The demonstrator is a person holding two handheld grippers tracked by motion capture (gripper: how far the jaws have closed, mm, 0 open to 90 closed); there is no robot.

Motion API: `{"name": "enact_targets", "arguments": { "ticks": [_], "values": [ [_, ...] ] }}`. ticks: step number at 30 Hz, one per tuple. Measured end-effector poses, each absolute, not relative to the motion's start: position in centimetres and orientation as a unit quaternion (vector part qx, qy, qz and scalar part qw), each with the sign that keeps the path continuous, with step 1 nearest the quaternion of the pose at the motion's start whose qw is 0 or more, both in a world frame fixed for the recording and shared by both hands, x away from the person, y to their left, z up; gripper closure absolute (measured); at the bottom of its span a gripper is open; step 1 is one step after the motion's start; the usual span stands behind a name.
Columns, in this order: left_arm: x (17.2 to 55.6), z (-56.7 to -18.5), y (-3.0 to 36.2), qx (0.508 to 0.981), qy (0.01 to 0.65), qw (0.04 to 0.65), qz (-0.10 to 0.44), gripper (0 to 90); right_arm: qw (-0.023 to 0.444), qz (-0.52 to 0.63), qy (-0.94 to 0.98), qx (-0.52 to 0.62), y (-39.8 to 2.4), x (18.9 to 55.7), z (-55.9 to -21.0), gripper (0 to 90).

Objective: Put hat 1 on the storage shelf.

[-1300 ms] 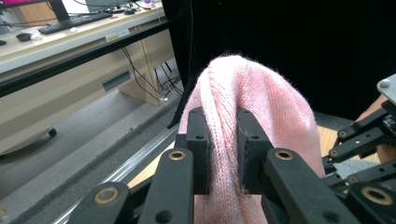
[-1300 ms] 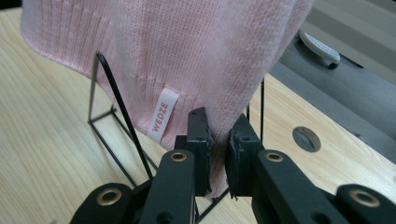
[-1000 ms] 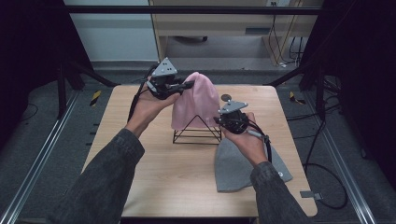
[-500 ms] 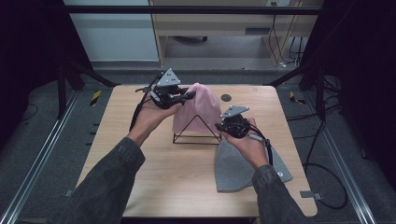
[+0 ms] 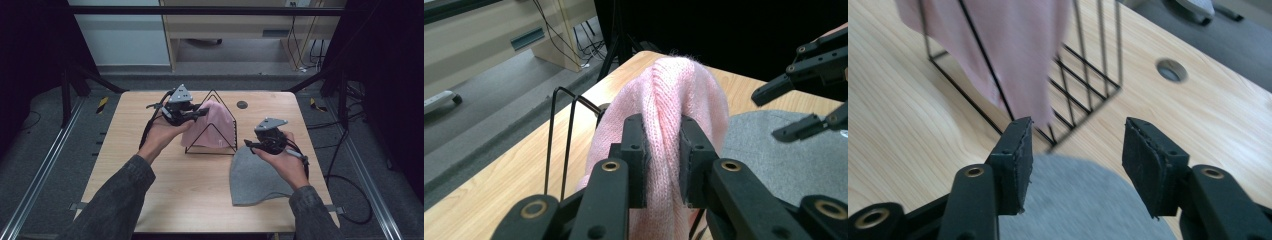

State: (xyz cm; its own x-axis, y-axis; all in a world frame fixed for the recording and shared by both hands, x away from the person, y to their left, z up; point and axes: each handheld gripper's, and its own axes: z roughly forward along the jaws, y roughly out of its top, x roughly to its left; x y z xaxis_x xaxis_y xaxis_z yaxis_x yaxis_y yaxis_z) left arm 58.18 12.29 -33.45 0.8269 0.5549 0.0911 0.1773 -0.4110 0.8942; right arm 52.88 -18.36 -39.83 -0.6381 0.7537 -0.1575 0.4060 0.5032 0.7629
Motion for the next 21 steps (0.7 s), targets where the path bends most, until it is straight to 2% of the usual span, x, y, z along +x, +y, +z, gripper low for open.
{"name": "enact_targets", "arguments": {
  "ticks": [2,9,12,21],
  "values": [
    [58.1,-33.6,12.7,0.820,0.221,0.494,0.185,75.6,0.250,0.347,0.828,0.362,-19.9,52.7,-40.1,43.6],
    [58.2,-34.3,13.1,0.827,0.226,0.486,0.171,73.1,0.250,0.333,0.820,0.394,-22.9,52.5,-41.4,45.8],
    [57.7,-34.5,13.5,0.829,0.226,0.486,0.162,67.9,0.240,0.325,0.819,0.408,-24.1,52.7,-42.3,50.1],
    [56.2,-34.1,15.6,0.817,0.236,0.495,0.180,54.0,0.212,0.310,0.813,0.445,-26.1,54.3,-43.8,52.6]
  ]
}}
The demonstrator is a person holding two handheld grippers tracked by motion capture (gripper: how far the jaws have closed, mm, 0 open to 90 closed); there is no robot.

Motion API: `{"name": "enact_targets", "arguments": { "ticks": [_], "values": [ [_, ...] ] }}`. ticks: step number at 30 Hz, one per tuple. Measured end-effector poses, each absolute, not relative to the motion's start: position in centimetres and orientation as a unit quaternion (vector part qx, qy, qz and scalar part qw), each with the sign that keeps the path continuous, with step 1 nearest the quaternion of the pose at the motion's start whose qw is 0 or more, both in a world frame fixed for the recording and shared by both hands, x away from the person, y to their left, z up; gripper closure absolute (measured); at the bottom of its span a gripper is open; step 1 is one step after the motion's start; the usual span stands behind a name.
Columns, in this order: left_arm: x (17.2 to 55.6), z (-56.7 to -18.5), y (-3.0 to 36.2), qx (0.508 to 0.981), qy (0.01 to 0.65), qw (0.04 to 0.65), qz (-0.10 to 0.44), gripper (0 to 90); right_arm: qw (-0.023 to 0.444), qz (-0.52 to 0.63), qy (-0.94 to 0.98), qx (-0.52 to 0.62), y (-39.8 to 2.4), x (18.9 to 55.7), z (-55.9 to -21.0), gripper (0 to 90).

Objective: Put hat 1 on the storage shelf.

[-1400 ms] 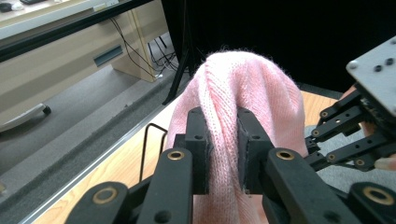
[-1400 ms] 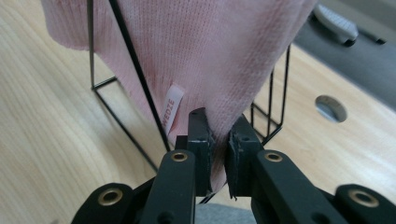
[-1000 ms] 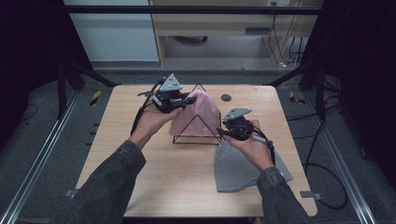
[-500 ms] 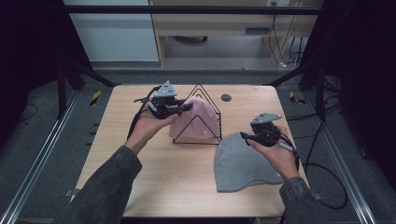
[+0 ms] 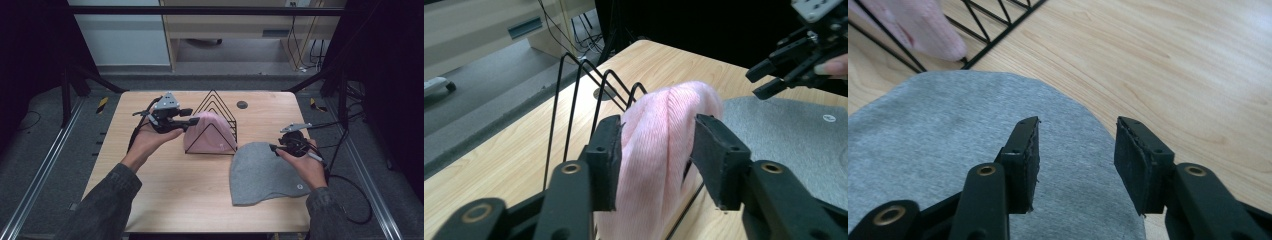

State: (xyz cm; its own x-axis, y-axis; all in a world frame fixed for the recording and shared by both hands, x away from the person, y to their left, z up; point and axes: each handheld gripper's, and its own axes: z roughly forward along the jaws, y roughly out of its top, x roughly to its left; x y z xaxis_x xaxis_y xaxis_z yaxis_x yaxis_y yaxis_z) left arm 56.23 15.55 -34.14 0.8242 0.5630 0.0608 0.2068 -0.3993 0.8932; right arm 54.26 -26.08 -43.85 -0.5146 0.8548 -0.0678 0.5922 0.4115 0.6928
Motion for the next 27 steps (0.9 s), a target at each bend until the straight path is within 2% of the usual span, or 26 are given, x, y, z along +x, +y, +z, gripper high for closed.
{"name": "enact_targets", "arguments": {
  "ticks": [3,7,10,15,20,27],
  "values": [
    [55.2,-34.2,16.2,0.822,0.233,0.482,0.194,48.2,0.196,0.310,0.814,0.450,-26.4,54.8,-44.2,51.3],
    [54.2,-35.0,16.8,0.827,0.238,0.471,0.191,35.3,0.185,0.303,0.814,0.459,-26.7,55.4,-44.7,53.6],
    [52.8,-36.3,17.6,0.839,0.244,0.453,0.176,26.6,0.169,0.300,0.809,0.476,-27.2,56.3,-45.5,55.6],
    [51.1,-38.1,18.6,0.848,0.255,0.439,0.153,17.3,0.158,0.293,0.808,0.487,-27.4,57.5,-46.9,54.5],
    [50.0,-40.1,19.5,0.854,0.261,0.424,0.149,11.9,0.148,0.277,0.811,0.493,-27.4,58.1,-47.8,51.7],
    [49.4,-41.8,20.6,0.856,0.270,0.417,0.141,11.4,0.149,0.265,0.824,0.477,-26.7,58.0,-48.0,56.7]
  ]
}}
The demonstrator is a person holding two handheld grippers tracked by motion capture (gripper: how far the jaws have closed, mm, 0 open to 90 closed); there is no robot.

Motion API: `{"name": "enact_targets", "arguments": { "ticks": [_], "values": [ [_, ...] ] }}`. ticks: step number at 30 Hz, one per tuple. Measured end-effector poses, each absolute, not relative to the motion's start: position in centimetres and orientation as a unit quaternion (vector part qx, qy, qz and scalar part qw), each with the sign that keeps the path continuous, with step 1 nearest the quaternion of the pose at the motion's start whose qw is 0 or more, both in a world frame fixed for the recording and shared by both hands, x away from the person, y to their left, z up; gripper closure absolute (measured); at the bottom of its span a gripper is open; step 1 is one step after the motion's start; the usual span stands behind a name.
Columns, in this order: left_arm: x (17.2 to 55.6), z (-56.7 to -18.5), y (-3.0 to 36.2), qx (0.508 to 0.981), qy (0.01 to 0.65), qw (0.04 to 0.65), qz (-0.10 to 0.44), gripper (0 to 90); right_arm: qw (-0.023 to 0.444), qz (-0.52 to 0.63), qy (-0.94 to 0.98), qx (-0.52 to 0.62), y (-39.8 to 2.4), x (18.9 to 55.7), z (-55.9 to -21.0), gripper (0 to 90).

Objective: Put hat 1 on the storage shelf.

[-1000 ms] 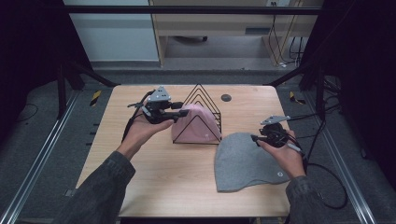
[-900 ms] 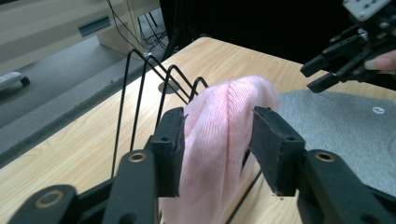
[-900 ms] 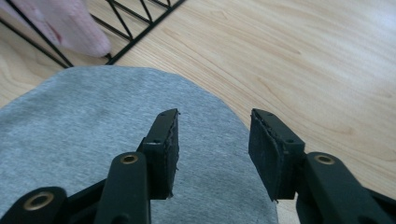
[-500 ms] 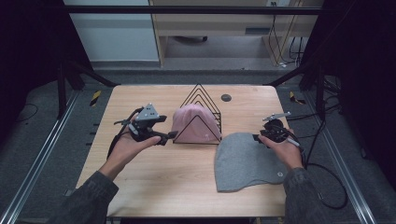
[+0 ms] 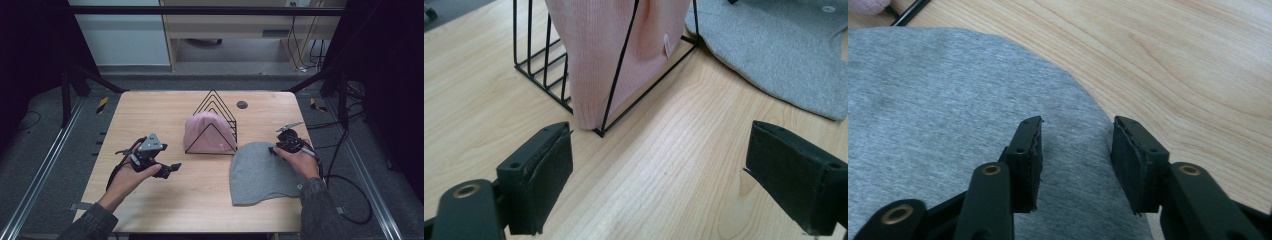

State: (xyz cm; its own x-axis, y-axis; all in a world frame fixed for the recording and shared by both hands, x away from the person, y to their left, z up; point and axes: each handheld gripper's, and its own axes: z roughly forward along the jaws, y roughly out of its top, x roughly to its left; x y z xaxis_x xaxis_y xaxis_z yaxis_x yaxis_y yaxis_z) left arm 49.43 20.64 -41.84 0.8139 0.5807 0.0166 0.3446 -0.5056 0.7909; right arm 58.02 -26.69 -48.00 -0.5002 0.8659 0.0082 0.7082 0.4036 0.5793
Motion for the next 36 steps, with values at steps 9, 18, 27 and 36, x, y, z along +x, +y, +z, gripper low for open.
{"name": "enact_targets", "arguments": {
  "ticks": [9,18,27,36],
  "values": [
    [48.6,-43.1,21.7,0.854,0.281,0.414,0.142,11.7,0.140,0.253,0.834,0.471,-26.4,57.9,-48.0,74.5],
    [48.2,-44.9,23.3,0.857,0.292,0.408,0.122,11.0,0.140,0.270,0.835,0.459,-26.0,56.5,-46.9,86.2],
    [48.5,-46.1,23.6,0.855,0.304,0.409,0.095,10.6,0.185,0.315,0.838,0.406,-25.0,52.1,-42.6,86.1],
    [48.5,-46.6,23.0,0.860,0.301,0.402,0.092,12.7,0.216,0.355,0.833,0.365,-23.9,48.5,-40.1,86.2]
  ]
}}
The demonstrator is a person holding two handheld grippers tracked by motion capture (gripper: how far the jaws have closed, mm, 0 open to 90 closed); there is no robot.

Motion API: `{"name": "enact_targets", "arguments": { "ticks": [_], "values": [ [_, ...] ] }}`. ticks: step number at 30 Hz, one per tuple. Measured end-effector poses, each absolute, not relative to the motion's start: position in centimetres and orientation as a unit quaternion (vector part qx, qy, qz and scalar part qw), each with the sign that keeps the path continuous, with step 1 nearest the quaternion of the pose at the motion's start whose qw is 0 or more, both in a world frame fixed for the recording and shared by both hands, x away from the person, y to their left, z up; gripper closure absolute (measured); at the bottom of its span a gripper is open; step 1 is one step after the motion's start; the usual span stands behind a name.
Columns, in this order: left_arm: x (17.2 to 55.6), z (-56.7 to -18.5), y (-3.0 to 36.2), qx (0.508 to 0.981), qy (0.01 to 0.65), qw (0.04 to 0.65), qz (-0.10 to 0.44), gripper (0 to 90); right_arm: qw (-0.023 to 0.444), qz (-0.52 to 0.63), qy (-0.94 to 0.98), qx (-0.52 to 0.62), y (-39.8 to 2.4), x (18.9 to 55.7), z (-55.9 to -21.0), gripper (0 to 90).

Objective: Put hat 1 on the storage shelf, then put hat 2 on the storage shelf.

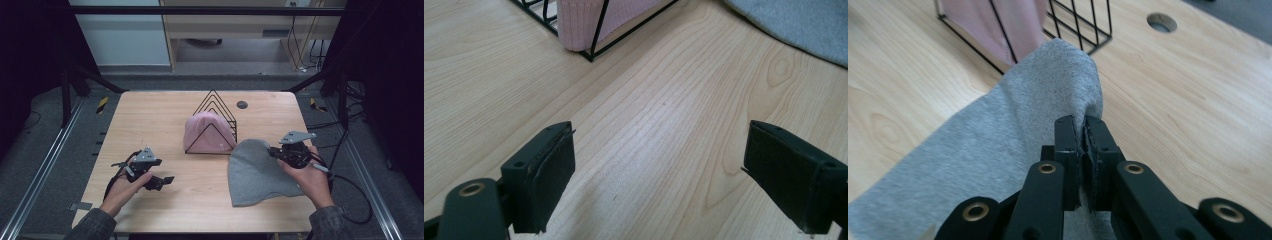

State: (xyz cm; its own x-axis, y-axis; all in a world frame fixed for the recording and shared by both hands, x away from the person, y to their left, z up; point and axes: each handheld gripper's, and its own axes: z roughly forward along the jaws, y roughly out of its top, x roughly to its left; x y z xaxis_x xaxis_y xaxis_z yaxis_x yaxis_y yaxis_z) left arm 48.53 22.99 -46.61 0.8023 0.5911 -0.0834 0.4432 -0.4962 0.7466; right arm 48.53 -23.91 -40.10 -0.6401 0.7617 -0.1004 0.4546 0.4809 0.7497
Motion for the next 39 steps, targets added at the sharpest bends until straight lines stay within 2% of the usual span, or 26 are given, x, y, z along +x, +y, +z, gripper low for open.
{"name": "enact_targets", "arguments": {
  "ticks": [7,20,39],
  "values": [
    [48.7,-47.5,22.7,0.872,0.305,0.370,0.100,11.9,0.224,0.374,0.837,0.331,-22.8,47.0,-37.9,86.1],
    [48.6,-47.4,22.4,0.867,0.301,0.385,0.092,9.8,0.227,0.405,0.836,0.291,-21.0,44.9,-35.0,86.2],
    [48.0,-46.5,21.6,0.863,0.265,0.425,0.072,9.6,0.235,0.433,0.848,0.194,-15.0,43.8,-28.1,86.2]
  ]
}}
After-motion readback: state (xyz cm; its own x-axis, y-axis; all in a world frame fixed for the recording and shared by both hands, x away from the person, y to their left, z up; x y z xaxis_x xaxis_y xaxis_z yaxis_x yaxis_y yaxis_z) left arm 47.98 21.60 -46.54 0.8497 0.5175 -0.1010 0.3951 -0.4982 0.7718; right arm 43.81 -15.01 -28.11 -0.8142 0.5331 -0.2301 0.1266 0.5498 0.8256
